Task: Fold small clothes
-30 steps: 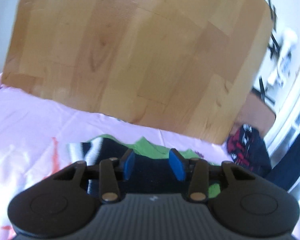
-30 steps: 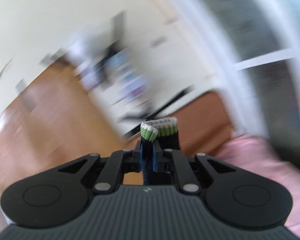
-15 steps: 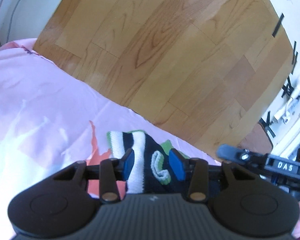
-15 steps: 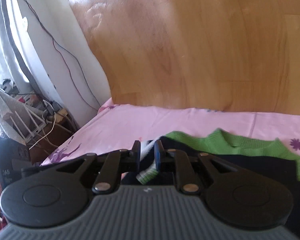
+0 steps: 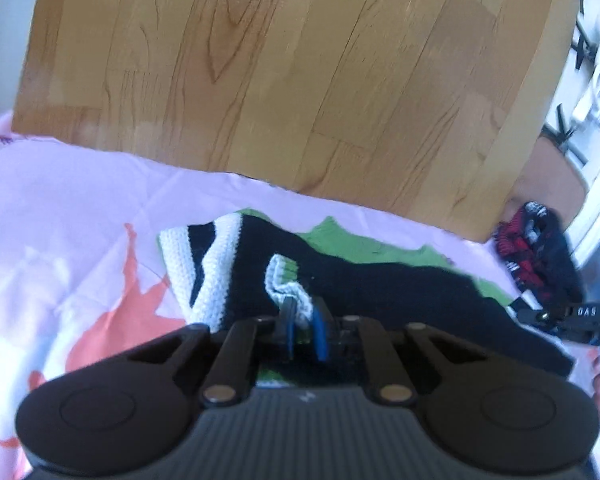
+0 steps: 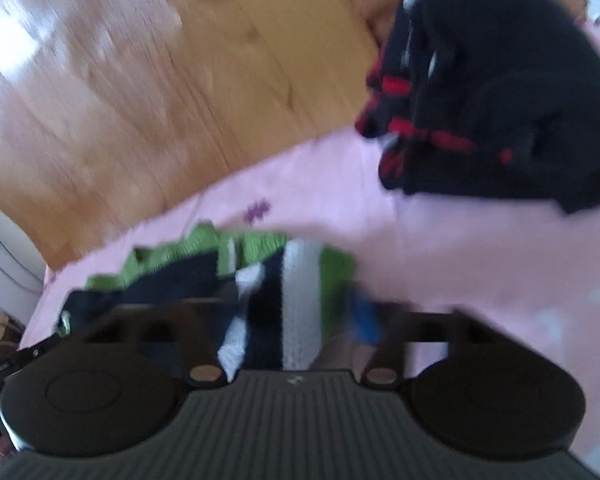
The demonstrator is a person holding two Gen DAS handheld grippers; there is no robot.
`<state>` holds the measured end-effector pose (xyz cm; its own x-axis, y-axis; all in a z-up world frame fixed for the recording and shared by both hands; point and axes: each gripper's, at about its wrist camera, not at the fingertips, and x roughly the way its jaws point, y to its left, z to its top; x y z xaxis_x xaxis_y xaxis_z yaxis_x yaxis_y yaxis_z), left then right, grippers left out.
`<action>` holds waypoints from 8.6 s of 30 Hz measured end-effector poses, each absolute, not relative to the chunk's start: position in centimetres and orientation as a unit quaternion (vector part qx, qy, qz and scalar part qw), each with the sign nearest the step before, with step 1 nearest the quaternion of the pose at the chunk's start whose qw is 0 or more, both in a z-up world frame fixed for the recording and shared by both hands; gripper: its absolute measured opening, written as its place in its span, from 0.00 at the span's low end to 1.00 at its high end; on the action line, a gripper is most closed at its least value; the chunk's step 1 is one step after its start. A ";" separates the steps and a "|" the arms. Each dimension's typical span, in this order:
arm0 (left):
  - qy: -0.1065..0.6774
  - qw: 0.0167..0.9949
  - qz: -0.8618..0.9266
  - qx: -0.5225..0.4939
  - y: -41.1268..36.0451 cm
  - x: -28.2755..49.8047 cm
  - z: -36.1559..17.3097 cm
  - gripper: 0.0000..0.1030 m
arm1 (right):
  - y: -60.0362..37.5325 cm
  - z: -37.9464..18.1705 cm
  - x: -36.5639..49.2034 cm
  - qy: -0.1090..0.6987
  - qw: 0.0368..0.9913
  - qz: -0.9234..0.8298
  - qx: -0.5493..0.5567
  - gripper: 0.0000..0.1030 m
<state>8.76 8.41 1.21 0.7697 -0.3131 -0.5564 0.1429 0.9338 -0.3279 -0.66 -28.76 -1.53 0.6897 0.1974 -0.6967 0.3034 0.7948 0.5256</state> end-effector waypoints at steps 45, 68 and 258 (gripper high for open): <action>0.339 0.938 -0.025 -0.062 12.3 -7.2 0.2 0.34 | -25.4 1.6 -11.5 0.307 0.900 -0.012 0.308 0.44; 0.441 0.867 -0.102 -0.208 15.2 -25.5 -3.8 0.43 | -22.0 0.0 -30.9 0.393 0.830 0.158 0.364 0.43; 0.318 0.895 -0.237 -0.204 4.0 -3.4 3.5 0.19 | -30.7 -0.6 -19.2 0.276 0.849 -0.030 0.450 0.49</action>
